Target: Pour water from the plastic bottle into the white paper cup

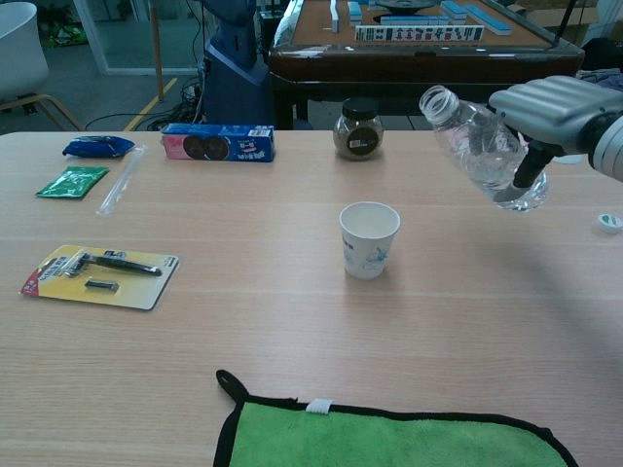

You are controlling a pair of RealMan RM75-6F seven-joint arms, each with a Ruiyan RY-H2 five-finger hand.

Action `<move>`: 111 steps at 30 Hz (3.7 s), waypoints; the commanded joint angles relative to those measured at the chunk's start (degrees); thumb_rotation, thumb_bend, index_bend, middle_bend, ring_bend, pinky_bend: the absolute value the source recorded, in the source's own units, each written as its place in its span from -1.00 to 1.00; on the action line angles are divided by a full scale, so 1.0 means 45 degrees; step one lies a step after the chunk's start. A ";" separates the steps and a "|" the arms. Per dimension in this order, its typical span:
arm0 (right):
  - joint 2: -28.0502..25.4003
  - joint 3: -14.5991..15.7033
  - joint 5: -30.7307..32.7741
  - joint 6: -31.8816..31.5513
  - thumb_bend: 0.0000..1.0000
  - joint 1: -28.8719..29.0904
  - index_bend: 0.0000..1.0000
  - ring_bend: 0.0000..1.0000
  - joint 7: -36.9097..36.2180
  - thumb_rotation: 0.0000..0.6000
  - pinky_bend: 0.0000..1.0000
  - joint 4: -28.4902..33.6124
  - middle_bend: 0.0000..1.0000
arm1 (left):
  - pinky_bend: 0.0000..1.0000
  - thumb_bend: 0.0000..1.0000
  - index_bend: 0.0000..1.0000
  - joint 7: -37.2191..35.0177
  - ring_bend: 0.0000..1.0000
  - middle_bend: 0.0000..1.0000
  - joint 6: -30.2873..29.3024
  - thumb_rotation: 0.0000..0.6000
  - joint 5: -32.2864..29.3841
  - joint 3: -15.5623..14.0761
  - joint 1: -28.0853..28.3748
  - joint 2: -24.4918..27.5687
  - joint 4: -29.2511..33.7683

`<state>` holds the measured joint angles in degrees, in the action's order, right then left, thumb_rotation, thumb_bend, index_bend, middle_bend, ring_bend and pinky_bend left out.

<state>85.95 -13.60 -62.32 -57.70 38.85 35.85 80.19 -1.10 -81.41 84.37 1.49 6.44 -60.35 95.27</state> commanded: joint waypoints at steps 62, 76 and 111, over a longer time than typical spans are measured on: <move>0.1147 0.1605 0.2307 -0.1077 -0.67 0.2153 0.20 0.03 0.7319 1.00 0.13 -0.1410 0.20 | 0.10 -0.72 0.00 0.0264 -0.31 -0.13 0.0155 1.00 -0.0129 -0.0034 0.0003 0.0060 0.0095; 0.1516 0.1528 0.2753 -0.1335 -0.67 0.2564 0.20 0.03 0.8459 1.00 0.13 -0.1391 0.20 | 0.10 -0.72 0.00 0.0274 -0.31 -0.13 0.0132 1.00 -0.0155 -0.0019 -0.0015 0.0098 0.0147; 0.1632 0.1868 0.3134 -0.1812 -0.67 0.2940 0.20 0.03 0.9813 1.00 0.13 -0.1103 0.20 | 0.10 -0.72 0.00 0.0213 -0.31 -0.13 0.0160 1.00 -0.0169 -0.0001 -0.0005 0.0145 0.0196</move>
<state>93.28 -5.20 -48.24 -65.84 52.09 80.02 75.22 -0.14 -80.69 83.61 1.48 6.42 -59.70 96.15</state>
